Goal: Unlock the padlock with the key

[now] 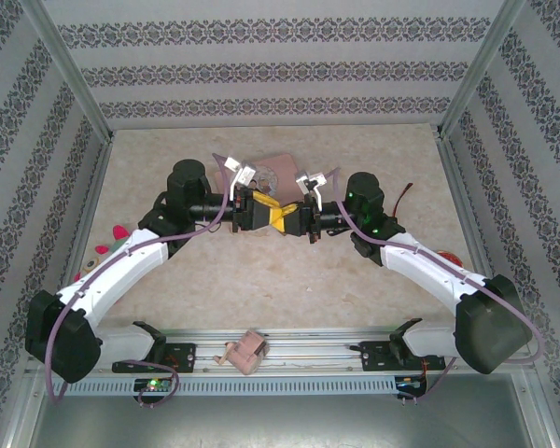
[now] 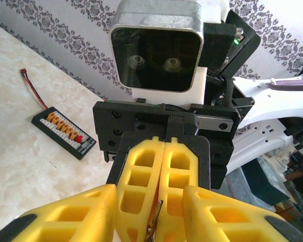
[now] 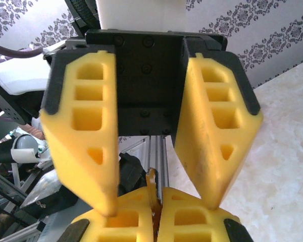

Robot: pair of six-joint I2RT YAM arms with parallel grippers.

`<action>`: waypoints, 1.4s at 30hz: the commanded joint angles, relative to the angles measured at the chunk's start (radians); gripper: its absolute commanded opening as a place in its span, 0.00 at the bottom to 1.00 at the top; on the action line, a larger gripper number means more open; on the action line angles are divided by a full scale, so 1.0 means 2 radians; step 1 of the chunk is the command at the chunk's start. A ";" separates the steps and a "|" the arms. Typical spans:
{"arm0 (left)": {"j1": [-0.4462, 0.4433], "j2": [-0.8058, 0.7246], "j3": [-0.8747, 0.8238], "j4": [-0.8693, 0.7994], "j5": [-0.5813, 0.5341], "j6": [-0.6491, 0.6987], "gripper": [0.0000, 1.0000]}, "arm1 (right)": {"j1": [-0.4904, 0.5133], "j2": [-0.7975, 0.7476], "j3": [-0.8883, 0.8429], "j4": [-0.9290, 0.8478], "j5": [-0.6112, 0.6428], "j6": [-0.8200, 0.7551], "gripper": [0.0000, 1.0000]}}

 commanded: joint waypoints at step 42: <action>0.016 -0.021 -0.044 0.132 -0.157 -0.151 0.00 | -0.021 0.052 -0.024 0.245 0.111 0.226 0.37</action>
